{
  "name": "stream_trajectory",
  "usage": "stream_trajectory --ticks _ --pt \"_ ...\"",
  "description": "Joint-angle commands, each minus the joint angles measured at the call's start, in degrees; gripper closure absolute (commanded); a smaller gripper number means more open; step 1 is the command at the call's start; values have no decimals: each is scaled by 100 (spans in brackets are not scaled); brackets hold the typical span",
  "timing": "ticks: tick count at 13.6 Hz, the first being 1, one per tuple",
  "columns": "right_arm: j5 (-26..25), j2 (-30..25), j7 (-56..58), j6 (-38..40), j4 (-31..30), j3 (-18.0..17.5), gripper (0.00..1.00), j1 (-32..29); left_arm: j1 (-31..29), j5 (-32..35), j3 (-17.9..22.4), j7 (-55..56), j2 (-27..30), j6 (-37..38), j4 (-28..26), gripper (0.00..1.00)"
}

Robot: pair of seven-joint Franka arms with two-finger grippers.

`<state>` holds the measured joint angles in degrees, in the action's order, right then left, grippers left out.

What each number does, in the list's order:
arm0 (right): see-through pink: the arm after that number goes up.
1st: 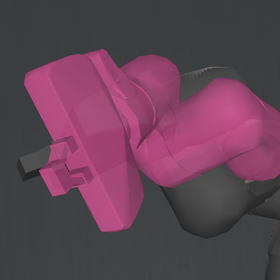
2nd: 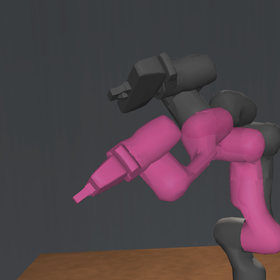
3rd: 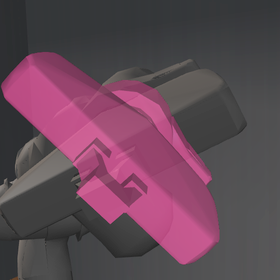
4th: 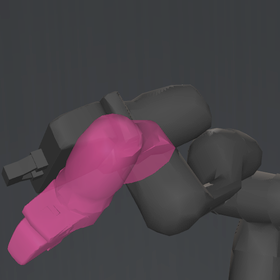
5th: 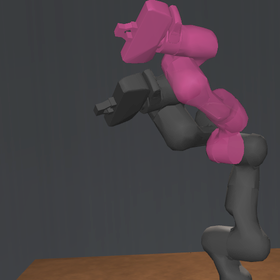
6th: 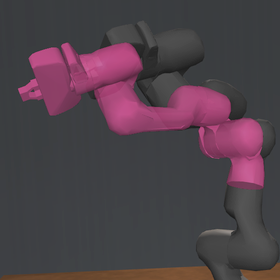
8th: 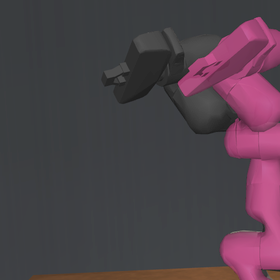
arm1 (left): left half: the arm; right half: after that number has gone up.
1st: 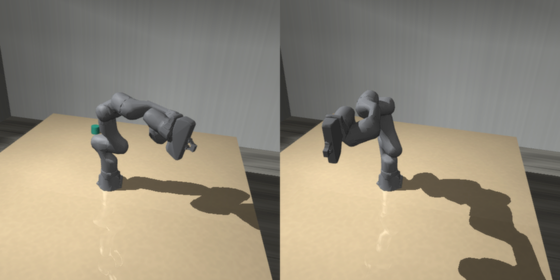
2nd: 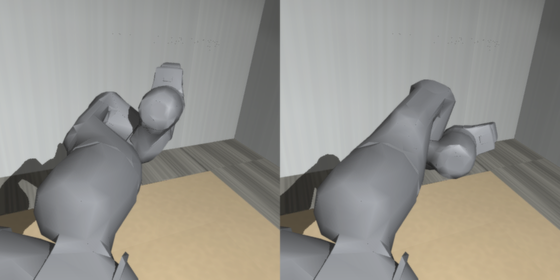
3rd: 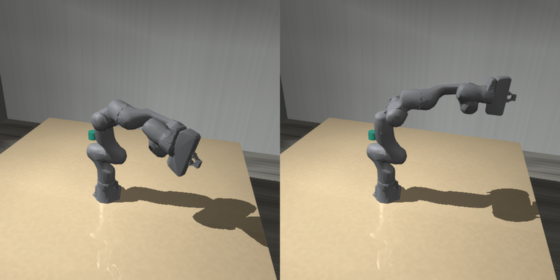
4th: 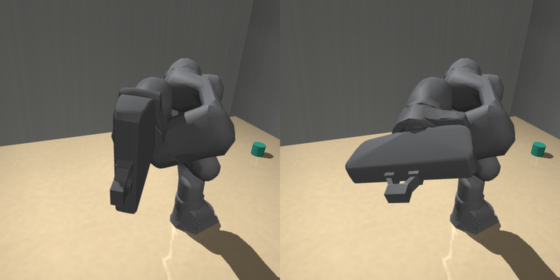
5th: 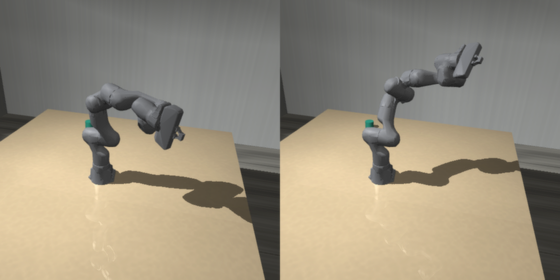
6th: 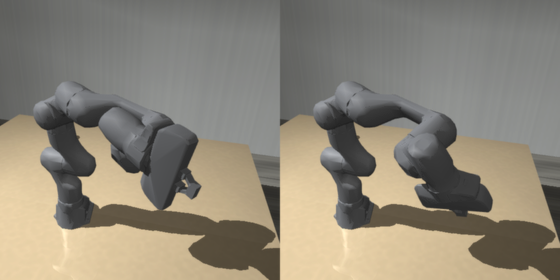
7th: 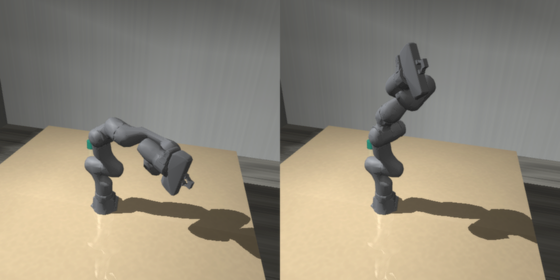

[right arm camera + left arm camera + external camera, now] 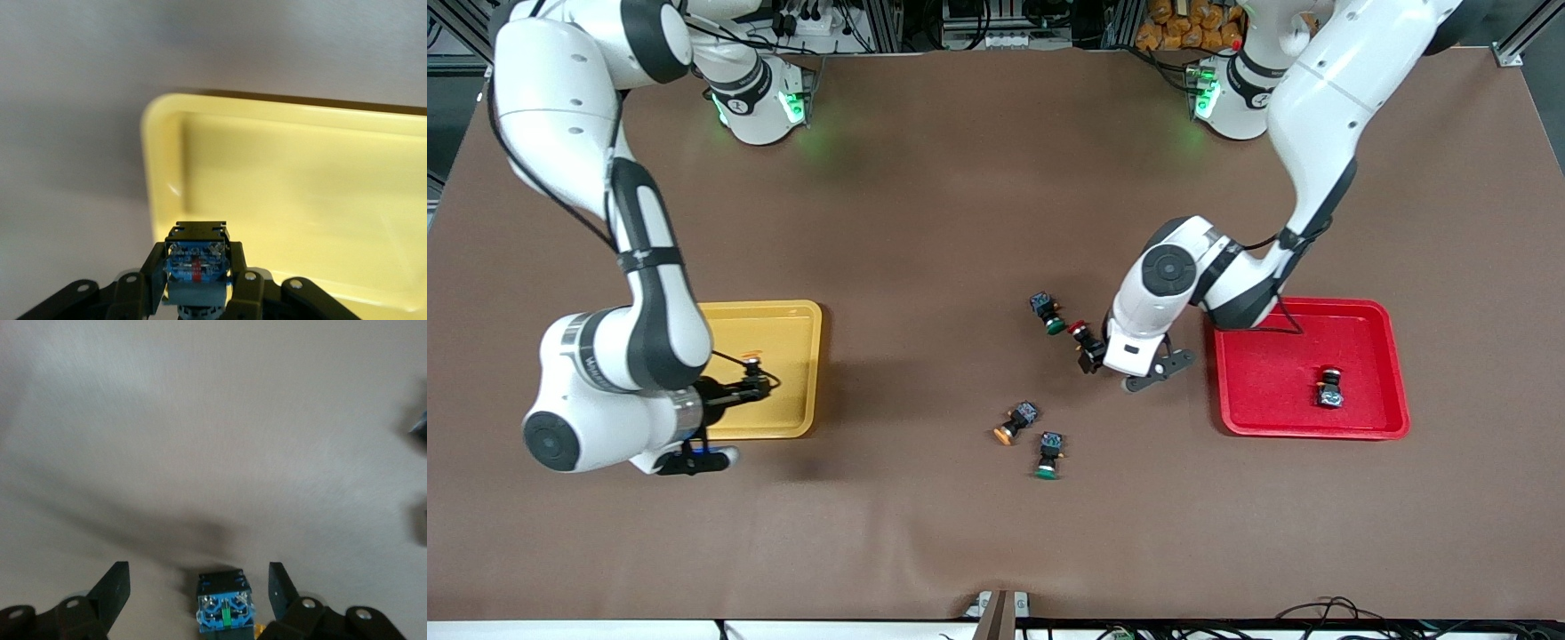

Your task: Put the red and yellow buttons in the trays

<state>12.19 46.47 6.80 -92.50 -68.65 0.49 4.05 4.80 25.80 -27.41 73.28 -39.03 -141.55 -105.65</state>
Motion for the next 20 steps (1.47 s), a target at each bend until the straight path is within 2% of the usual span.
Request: stream_trajectory --ticks 1,4,5,6,7,9,11,12,16,20 --pt "-32 -226 995 -328 -718 -23 100 -351 512 118 358 309 -113 66 150 8" --pt "-6 -217 1971 -785 -1220 -23 100 -755 645 127 411 450 -157 66 150 8" --pt "20 -217 2166 -961 -1404 -23 100 -843 663 127 411 450 -157 66 150 16" --pt "29 -217 2203 -1050 -1519 -31 100 -905 680 127 420 511 -157 75 150 33" --pt "29 -217 2203 -1059 -1538 -31 84 -914 672 127 412 564 -140 75 150 51" --pt "29 -217 2203 -1112 -1564 -31 56 -906 672 118 420 573 -131 75 158 72" --pt "29 -208 2203 -1112 -1564 -31 0 -914 602 127 420 565 -79 75 158 94" --pt "56 -217 2186 -1095 -1564 -40 0 -906 567 127 420 547 -43 83 158 100" --pt "328 -340 2011 -805 -1362 -66 0 -844 172 145 411 -206 351 549 132 100" --pt "521 -419 -6 -296 -863 -119 0 -389 -478 145 377 -1515 554 646 44 100"
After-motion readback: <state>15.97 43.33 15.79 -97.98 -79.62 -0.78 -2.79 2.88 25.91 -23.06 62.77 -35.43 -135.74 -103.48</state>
